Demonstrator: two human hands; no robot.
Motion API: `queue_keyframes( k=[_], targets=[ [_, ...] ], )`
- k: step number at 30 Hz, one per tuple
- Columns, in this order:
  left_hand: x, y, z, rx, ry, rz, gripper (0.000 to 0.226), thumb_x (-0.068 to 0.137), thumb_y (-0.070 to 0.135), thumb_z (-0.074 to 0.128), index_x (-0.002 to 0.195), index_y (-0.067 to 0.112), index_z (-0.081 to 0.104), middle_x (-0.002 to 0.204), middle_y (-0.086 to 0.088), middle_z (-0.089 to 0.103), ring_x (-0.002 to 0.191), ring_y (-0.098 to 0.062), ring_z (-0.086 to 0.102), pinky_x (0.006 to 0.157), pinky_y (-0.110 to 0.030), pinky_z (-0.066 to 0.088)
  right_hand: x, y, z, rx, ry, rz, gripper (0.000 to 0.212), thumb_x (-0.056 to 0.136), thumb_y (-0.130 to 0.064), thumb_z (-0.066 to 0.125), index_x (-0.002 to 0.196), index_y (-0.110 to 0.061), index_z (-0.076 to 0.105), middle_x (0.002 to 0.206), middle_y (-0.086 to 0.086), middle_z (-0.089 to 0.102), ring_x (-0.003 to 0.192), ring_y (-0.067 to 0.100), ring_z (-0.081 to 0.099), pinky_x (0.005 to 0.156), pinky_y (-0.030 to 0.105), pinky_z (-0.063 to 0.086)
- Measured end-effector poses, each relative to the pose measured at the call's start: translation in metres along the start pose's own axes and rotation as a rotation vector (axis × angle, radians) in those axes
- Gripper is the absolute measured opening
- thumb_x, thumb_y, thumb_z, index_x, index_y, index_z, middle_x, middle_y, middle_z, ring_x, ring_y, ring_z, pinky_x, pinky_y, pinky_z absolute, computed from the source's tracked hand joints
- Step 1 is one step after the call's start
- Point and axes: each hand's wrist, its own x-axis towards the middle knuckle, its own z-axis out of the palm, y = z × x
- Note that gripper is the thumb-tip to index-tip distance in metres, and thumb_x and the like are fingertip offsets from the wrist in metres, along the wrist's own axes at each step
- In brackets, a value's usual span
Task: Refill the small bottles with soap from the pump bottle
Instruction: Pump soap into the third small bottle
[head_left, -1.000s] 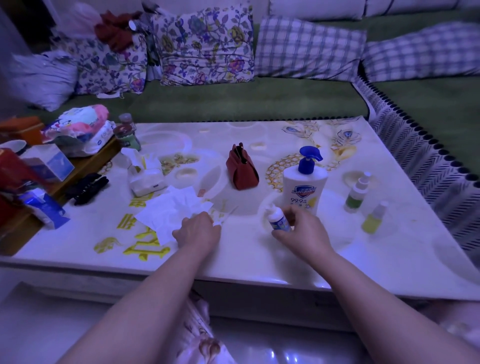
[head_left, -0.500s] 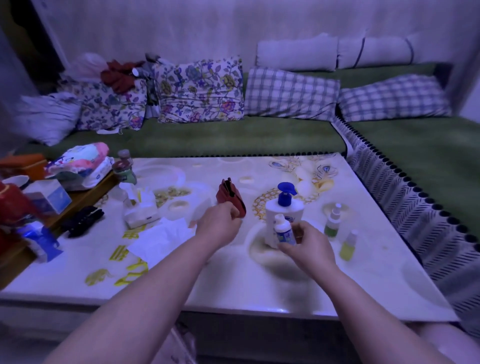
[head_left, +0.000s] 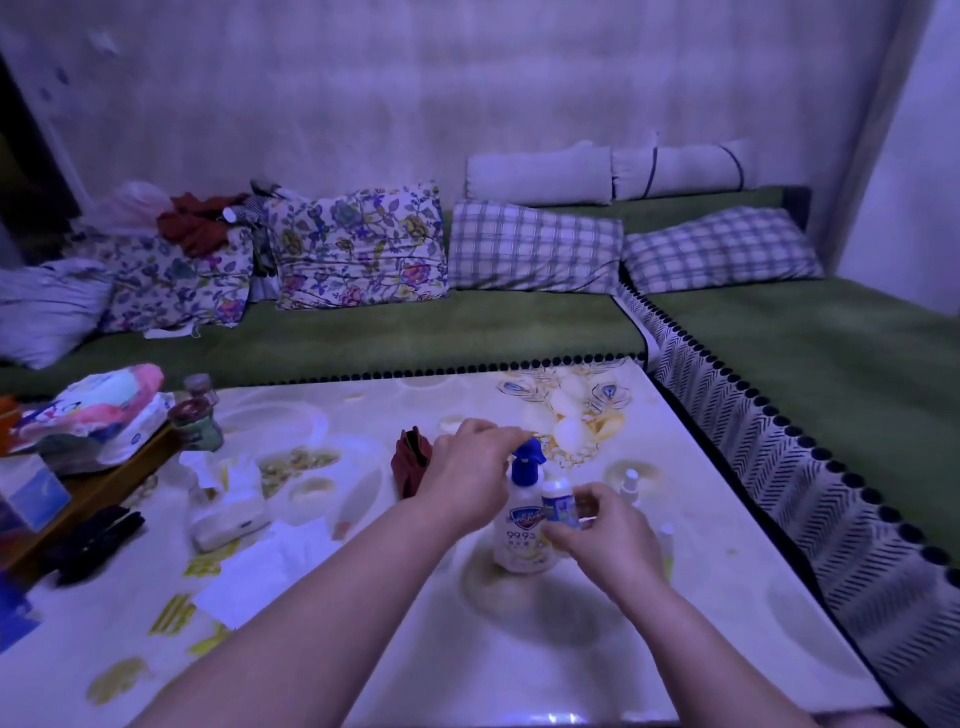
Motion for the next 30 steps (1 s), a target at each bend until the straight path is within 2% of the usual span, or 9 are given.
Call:
queue_keyframes(
  k=[7, 12, 23, 30],
  targets=[
    [0.001, -0.003, 0.009, -0.016, 0.012, 0.036, 0.053, 0.089, 0.008, 0.050, 0.136, 0.033, 0.047, 0.138, 0.014, 0.050, 0.134, -0.013, 0.032, 0.099, -0.035, 0.030, 0.006, 0.003, 0.005, -0.005, -0.010, 0.029, 0.034, 0.064, -0.039, 0.074, 0.094, -0.033, 0.061, 0.091, -0.020, 0.067, 0.082, 0.003, 0.064, 0.062, 0.024, 0.043],
    [-0.003, -0.001, 0.007, -0.034, 0.037, 0.047, 0.051, 0.089, 0.010, 0.050, 0.135, 0.031, 0.049, 0.138, 0.012, 0.050, 0.133, -0.015, 0.035, 0.103, -0.033, 0.030, 0.009, -0.001, 0.007, 0.036, -0.001, 0.006, 0.030, 0.065, -0.036, 0.076, 0.090, -0.035, 0.060, 0.088, -0.021, 0.067, 0.078, -0.002, 0.063, 0.058, 0.017, 0.039],
    [-0.008, 0.002, 0.008, 0.077, 0.041, 0.043, 0.059, 0.087, 0.008, 0.048, 0.140, 0.034, 0.039, 0.149, 0.017, 0.036, 0.142, -0.011, 0.016, 0.113, -0.038, 0.015, 0.009, -0.004, 0.011, 0.035, 0.016, -0.007, 0.031, 0.067, -0.035, 0.078, 0.092, -0.036, 0.060, 0.084, -0.025, 0.065, 0.077, -0.003, 0.062, 0.058, 0.010, 0.035],
    [-0.006, 0.002, 0.011, 0.086, 0.049, 0.049, 0.060, 0.086, 0.007, 0.048, 0.139, 0.034, 0.040, 0.147, 0.017, 0.038, 0.143, -0.011, 0.015, 0.114, -0.037, 0.012, 0.010, -0.002, 0.015, 0.061, 0.021, -0.005, 0.030, 0.068, -0.035, 0.078, 0.091, -0.036, 0.059, 0.090, -0.023, 0.066, 0.079, -0.001, 0.064, 0.062, 0.011, 0.037]
  ],
)
